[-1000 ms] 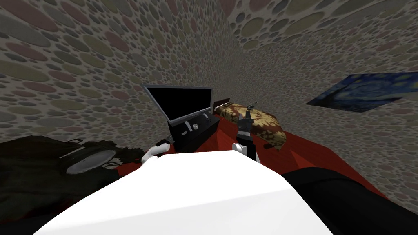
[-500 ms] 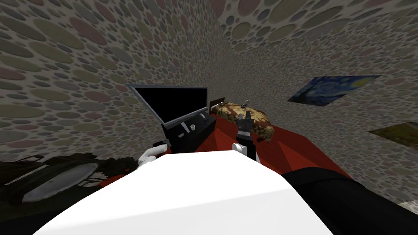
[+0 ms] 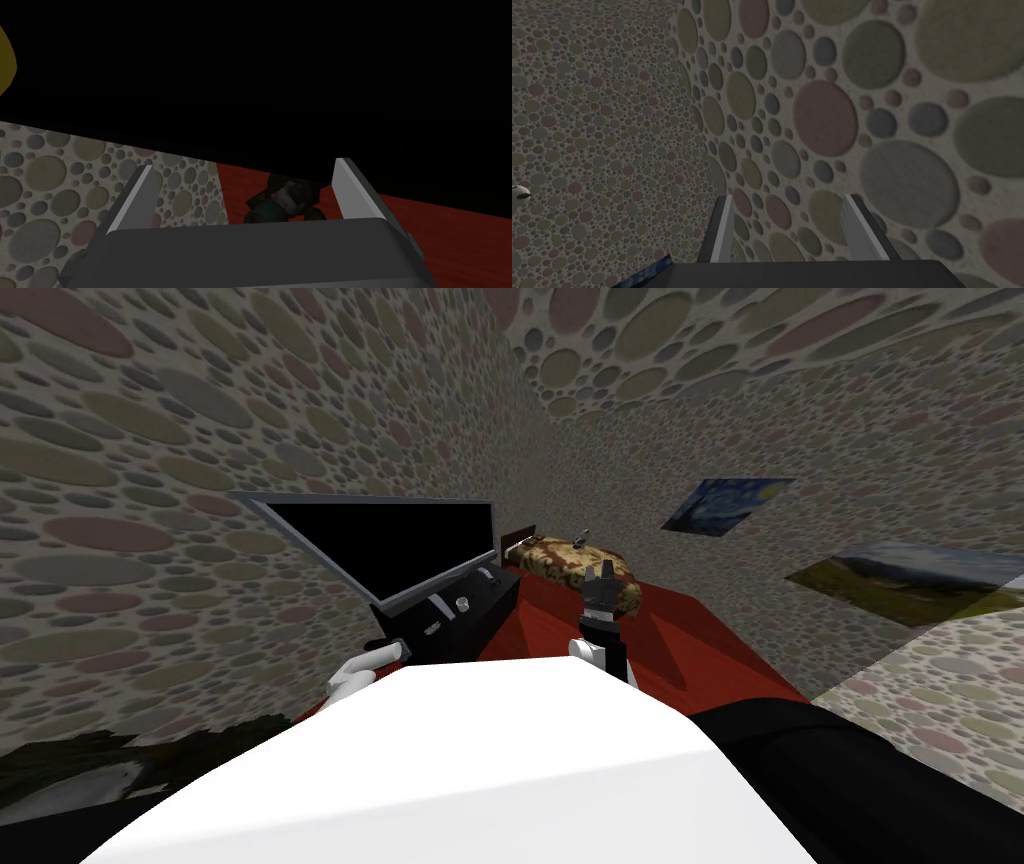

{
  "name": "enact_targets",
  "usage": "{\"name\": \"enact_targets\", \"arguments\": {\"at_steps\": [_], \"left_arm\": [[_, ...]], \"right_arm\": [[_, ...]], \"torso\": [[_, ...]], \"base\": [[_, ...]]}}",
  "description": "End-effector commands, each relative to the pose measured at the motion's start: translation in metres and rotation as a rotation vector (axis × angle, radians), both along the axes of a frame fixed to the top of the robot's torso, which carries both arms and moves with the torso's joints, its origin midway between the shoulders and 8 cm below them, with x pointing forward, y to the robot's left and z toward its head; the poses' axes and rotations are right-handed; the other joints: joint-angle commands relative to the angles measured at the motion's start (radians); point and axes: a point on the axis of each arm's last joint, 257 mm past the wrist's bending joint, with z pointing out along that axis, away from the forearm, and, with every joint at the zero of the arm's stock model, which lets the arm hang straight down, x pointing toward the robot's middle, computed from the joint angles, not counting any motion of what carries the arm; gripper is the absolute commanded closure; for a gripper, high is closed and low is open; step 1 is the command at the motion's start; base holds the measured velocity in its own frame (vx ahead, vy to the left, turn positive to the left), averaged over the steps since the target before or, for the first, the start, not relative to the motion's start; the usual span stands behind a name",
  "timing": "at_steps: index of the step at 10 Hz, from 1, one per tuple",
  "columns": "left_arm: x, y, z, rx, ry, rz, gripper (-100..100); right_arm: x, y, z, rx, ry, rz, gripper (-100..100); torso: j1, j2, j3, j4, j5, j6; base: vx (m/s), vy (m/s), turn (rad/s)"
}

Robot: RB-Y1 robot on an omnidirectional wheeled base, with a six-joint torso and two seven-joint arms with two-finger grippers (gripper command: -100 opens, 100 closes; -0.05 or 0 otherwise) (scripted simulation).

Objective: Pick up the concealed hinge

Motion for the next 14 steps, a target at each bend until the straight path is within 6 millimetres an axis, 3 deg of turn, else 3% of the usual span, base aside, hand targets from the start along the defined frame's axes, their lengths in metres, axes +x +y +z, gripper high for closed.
{"name": "enact_targets", "arguments": {"at_steps": [1, 4, 6, 8, 14], "left_arm": [[-0.014, 0.003, -0.009, -0.023, 0.034, 0.039, -100], [-0.034, 0.018, -0.015, -0.078, 0.072, 0.149, -100], [-0.059, 0.019, -0.028, -0.12, 0.12, 0.216, -100], [-0.062, 0.018, -0.03, -0.123, 0.127, 0.219, -100], [-0.106, 0.016, -0.045, -0.247, 0.199, 0.406, -100]], "right_arm": [[0.0, 0.0, 0.0, 0.0, 0.0, 0.0, 0], [0.0, 0.0, 0.0, 0.0, 0.0, 0.0, 0], [0.0, 0.0, 0.0, 0.0, 0.0, 0.0, 0], [0.0, 0.0, 0.0, 0.0, 0.0, 0.0, 0], [0.0, 0.0, 0.0, 0.0, 0.0, 0.0, 0]], "torso": [[0.0, 0.0, 0.0, 0.0, 0.0, 0.0], [0.0, -0.001, -0.001, 0.0, 0.0, -0.002], [0.0, -0.001, -0.001, -0.001, 0.0, -0.001], [0.0, -0.001, -0.001, -0.001, 0.0, -0.002], [0.001, -0.003, -0.002, -0.001, 0.0, -0.002]], "base": [[0.01, 0.025, -0.173], [0.023, 0.026, -0.238], [0.027, 0.026, -0.251], [0.015, 0.02, -0.054], [0.034, 0.035, -0.229]]}}
